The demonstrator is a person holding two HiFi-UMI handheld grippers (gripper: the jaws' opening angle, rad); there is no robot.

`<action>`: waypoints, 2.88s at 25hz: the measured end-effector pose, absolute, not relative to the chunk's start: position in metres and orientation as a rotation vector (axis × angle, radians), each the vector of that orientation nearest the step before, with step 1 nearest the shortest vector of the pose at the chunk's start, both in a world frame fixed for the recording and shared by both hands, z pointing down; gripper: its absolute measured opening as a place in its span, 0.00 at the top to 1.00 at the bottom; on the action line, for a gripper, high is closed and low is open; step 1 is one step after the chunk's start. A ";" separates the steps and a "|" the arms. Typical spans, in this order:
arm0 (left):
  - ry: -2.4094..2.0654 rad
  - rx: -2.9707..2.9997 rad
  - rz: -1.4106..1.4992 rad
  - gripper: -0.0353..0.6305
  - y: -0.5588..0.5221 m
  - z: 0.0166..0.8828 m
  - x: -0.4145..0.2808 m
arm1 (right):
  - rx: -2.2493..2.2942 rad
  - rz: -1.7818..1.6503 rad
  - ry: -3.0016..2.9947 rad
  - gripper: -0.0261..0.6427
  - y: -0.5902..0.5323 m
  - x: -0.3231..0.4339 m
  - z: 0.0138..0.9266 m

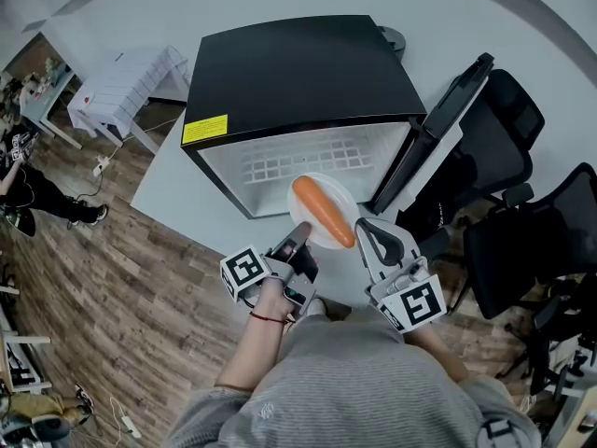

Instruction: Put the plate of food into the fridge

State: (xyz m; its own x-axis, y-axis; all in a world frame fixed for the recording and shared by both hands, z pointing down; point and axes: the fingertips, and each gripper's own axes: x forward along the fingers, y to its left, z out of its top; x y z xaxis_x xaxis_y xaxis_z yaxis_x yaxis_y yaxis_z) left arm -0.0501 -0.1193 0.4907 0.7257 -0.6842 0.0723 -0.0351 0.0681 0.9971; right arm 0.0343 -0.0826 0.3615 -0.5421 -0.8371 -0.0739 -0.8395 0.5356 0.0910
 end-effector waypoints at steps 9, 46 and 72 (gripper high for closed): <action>-0.691 1.425 -0.579 0.90 -0.141 0.495 -0.042 | -1.415 0.174 2.773 0.94 -0.102 0.047 0.359; -0.842 1.373 -0.601 0.90 -0.253 0.523 -0.045 | -1.381 0.071 2.829 0.94 -0.165 0.066 0.404; -1.040 1.379 -0.411 0.89 -0.290 0.548 -0.054 | -1.361 0.082 2.864 0.94 -0.181 0.046 0.410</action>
State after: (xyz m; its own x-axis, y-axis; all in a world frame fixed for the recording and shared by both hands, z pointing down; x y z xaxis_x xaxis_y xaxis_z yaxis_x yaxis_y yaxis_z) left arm -0.0544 -0.2897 0.5480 0.5227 -0.7740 0.3575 -0.3209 0.2099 0.9236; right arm 0.0462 -0.1809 0.4097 -0.6315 -0.7753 0.0053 -0.7737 0.6307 0.0600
